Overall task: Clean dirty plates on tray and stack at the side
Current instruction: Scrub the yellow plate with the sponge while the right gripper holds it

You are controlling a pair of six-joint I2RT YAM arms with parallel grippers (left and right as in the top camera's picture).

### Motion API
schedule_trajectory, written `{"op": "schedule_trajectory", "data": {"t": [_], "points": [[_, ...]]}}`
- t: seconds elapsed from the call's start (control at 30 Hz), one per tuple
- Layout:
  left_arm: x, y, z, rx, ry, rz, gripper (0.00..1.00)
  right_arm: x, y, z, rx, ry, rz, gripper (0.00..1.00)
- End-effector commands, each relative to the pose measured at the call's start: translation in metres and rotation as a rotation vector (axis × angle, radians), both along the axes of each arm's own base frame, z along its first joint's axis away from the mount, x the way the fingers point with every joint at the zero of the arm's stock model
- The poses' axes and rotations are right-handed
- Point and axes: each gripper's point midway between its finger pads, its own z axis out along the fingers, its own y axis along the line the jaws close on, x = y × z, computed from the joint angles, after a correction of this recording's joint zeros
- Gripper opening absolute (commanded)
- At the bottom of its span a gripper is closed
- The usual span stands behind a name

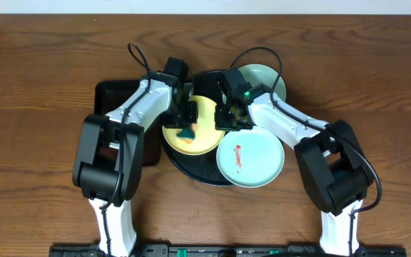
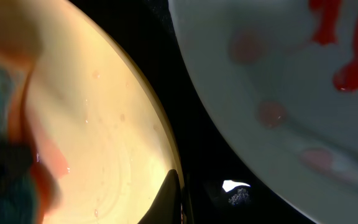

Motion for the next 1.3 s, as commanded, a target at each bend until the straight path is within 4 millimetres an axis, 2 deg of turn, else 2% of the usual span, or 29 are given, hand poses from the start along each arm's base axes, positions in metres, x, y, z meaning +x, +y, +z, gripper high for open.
{"op": "schedule_trajectory", "data": {"t": [0.0, 0.03, 0.07, 0.2, 0.27, 0.33, 0.43, 0.5, 0.57, 0.73, 0.8, 0.87, 0.93, 1.03, 1.13, 1.27], "points": [[0.010, 0.048, -0.022, 0.277, -0.042, 0.168, 0.07, -0.014, -0.011, -0.024, -0.054, 0.066, 0.001, 0.01], [0.014, 0.065, -0.020, 0.367, -0.073, 0.230, 0.07, -0.014, -0.011, -0.024, -0.054, 0.066, 0.001, 0.01], [0.014, 0.072, -0.019, 0.406, -0.083, 0.252, 0.08, -0.014, -0.011, -0.024, -0.054, 0.066, 0.001, 0.01], [0.000, 0.075, -0.020, 0.428, -0.029, 0.241, 0.08, -0.013, -0.011, -0.024, -0.054, 0.066, 0.001, 0.01], [-0.017, 0.065, -0.022, 0.379, 0.054, 0.208, 0.07, -0.013, -0.011, -0.024, -0.053, 0.065, 0.001, 0.01], [-0.035, 0.044, -0.023, 0.265, 0.138, 0.105, 0.08, -0.013, -0.011, -0.024, -0.054, 0.064, 0.003, 0.01], [-0.059, 0.002, -0.015, 0.014, 0.229, -0.103, 0.08, -0.013, -0.010, -0.023, -0.053, 0.063, 0.003, 0.01], [-0.064, -0.011, -0.010, -0.078, 0.244, -0.154, 0.07, -0.013, -0.010, -0.023, -0.053, 0.063, 0.003, 0.01], [-0.060, -0.014, -0.011, -0.089, 0.226, -0.153, 0.07, -0.013, -0.010, -0.023, -0.053, 0.063, 0.003, 0.01], [-0.021, -0.020, -0.014, -0.098, 0.060, -0.147, 0.07, -0.013, -0.011, -0.024, -0.054, 0.063, 0.003, 0.01], [-0.002, -0.017, -0.016, -0.058, -0.020, -0.146, 0.07, -0.013, -0.010, -0.023, -0.053, 0.063, 0.003, 0.01], [0.016, -0.005, -0.018, 0.024, -0.094, -0.116, 0.08, -0.013, -0.010, -0.023, -0.053, 0.063, 0.003, 0.01], [0.033, 0.018, -0.018, 0.160, -0.156, -0.020, 0.08, -0.013, -0.011, -0.024, -0.054, 0.063, 0.003, 0.01], [0.046, 0.056, -0.014, 0.358, -0.216, 0.160, 0.07, -0.013, -0.011, -0.024, -0.054, 0.063, 0.003, 0.01], [0.038, 0.075, -0.012, 0.451, -0.203, 0.253, 0.07, -0.013, -0.011, -0.024, -0.054, 0.064, 0.003, 0.01], [0.006, 0.076, -0.018, 0.458, -0.066, 0.231, 0.08, -0.013, -0.011, -0.024, -0.054, 0.063, 0.003, 0.01]]}}
